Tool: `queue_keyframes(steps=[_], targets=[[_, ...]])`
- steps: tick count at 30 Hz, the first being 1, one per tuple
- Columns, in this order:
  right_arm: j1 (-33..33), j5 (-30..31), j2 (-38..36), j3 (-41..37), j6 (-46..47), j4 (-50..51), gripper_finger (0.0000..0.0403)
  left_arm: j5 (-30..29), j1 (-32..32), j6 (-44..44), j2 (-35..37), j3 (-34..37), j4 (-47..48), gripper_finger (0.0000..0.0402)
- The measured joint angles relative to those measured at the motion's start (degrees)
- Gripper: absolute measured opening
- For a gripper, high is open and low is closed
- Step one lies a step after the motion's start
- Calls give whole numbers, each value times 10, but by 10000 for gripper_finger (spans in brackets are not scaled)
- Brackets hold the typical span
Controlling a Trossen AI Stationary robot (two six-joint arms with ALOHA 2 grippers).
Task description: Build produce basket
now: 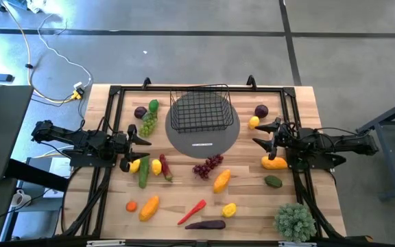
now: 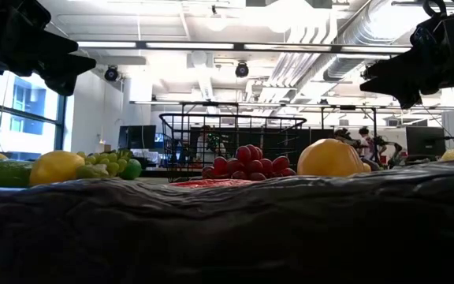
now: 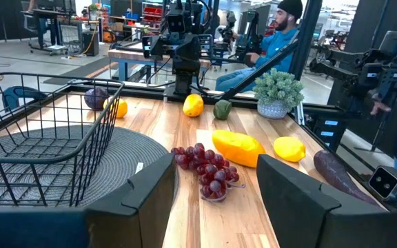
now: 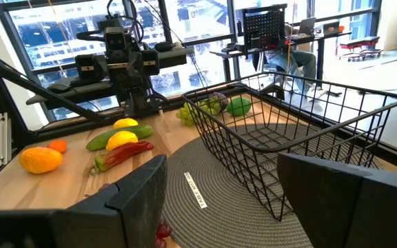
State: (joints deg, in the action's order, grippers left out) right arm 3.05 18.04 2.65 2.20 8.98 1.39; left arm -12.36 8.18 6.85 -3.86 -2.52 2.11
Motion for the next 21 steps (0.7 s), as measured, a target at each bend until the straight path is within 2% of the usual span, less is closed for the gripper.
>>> queue_keyframes(steps=[14,17,21], targets=[[0,-6,0,0,30,0,260,0,0,0,0,0,0,193],[0,-21,0,0,41,0,274,0,0,0,0,0,0,193],[0,-23,0,0,51,1,313,0,0,0,0,0,0,193]])
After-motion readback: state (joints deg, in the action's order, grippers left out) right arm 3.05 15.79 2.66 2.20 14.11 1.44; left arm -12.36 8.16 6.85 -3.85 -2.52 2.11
